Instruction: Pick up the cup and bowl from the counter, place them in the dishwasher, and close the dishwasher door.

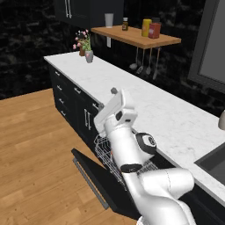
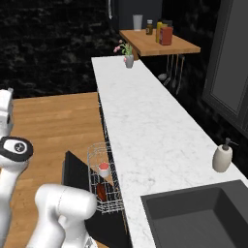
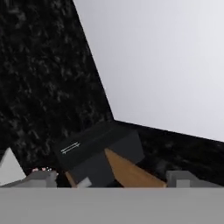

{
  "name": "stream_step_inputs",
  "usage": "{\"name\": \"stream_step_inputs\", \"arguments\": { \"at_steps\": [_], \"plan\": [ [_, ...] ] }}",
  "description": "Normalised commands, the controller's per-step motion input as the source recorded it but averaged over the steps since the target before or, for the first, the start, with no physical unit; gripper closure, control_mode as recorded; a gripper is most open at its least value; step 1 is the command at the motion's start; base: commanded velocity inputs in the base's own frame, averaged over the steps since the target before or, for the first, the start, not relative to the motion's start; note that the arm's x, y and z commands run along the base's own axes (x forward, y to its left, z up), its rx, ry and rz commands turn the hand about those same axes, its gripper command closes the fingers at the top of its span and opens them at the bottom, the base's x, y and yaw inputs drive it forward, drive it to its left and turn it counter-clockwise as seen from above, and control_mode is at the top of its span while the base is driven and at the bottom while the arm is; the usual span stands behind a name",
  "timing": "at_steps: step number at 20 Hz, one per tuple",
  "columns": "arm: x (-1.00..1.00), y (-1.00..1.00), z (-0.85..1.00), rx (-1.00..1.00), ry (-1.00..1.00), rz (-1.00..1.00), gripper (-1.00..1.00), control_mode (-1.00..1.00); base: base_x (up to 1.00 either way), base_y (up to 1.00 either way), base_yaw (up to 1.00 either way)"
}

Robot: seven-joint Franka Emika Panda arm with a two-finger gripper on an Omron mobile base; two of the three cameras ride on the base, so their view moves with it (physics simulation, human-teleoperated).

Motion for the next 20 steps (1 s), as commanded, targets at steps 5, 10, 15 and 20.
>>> {"name": "stream_step_inputs", "arguments": {
  "at_steps": [5, 10, 15, 20],
  "plan": [
    [0.06, 0.14, -0.33, 1.00, 0.07, 0.42, -1.00, -1.00, 0.00, 0.00, 0.00],
    [-0.01, 0.00, -0.17, 1.00, 0.30, 0.36, -1.00, -1.00, 0.00, 0.00, 0.00],
    [0.09, 0.00, -0.08, 1.00, 0.39, 0.25, -1.00, -1.00, 0.00, 0.00, 0.00],
    [0.51, 0.36, -0.79, 0.53, 0.77, 0.00, -1.00, -1.00, 0.00, 0.00, 0.00]
  ]
}}
